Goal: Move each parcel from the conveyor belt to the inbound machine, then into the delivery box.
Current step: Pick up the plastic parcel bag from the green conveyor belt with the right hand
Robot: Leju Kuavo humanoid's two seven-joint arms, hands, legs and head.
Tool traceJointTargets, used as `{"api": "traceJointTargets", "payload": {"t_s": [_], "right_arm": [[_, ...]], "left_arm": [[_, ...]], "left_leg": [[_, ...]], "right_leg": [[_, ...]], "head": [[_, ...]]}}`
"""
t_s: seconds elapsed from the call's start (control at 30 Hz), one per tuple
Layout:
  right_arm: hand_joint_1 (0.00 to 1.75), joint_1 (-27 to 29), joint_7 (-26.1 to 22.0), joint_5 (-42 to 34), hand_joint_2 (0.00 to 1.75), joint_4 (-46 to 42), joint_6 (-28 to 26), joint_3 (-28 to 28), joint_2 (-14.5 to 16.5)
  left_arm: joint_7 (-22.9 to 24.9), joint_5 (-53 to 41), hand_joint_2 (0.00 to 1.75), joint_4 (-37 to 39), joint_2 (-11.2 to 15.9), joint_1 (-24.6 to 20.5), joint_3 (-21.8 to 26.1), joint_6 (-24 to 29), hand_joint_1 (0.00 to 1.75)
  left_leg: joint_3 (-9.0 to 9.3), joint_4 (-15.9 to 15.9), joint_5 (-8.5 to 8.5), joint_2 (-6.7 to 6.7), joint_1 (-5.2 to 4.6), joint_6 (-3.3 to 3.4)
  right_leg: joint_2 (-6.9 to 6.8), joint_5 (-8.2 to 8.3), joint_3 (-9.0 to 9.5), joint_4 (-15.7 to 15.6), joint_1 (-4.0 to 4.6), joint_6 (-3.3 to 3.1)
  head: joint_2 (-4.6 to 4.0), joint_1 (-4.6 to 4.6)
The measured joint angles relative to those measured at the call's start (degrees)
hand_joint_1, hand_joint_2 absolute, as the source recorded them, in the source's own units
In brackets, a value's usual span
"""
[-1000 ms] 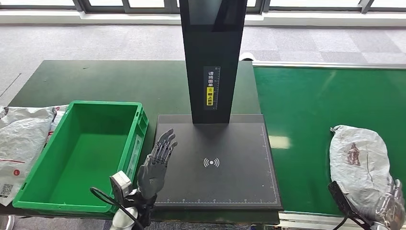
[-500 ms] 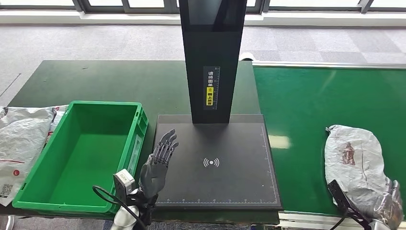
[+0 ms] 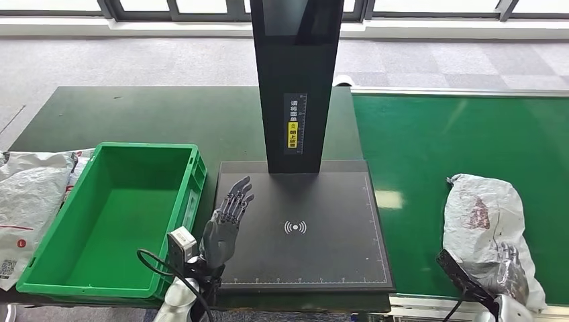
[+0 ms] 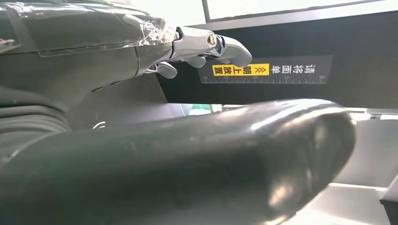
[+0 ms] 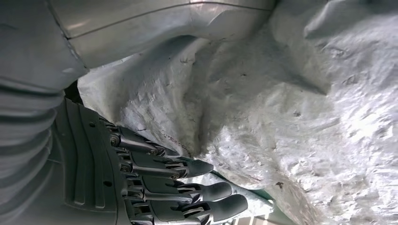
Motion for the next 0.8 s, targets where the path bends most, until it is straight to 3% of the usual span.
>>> {"api": "traceJointTargets", "payload": {"t_s": [0.1, 0.33, 0.8], "right_arm": [[1.73, -0.1, -1.1, -0.4, 1.75, 0.7, 1.6, 0.4, -0.1], [1.75, 0.6, -3.8, -1.1, 1.75, 0.6, 2.5, 1.8, -0.2], [1.75, 1.6, -4.2, -1.7, 1.75, -2.3, 3.8, 3.1, 0.0]], "left_arm": [[0.0, 0.0, 0.00, 0.6, 0.0, 0.0, 0.0, 0.0, 0.00], [0.0, 0.0, 0.00, 1.2, 0.1, 0.0, 0.0, 0.0, 0.00], [0.0, -0.5, 0.00, 1.2, 0.1, 0.2, 0.0, 0.0, 0.00]], "left_leg": [[0.14, 0.0, -0.01, 0.05, 0.06, 0.02], [0.12, 0.0, -0.07, 0.06, 0.08, 0.23], [0.08, 0.2, -0.04, 0.00, 0.07, 0.37]], "right_leg": [[0.08, 0.06, 0.20, -0.1, 0.05, 0.10], [0.09, 0.14, 0.46, -0.3, 0.05, 0.23], [0.03, 0.20, 0.37, -0.3, 0.05, 0.39]], "head": [[0.00, 0.00], [0.00, -0.01], [0.00, -0.01]]}}
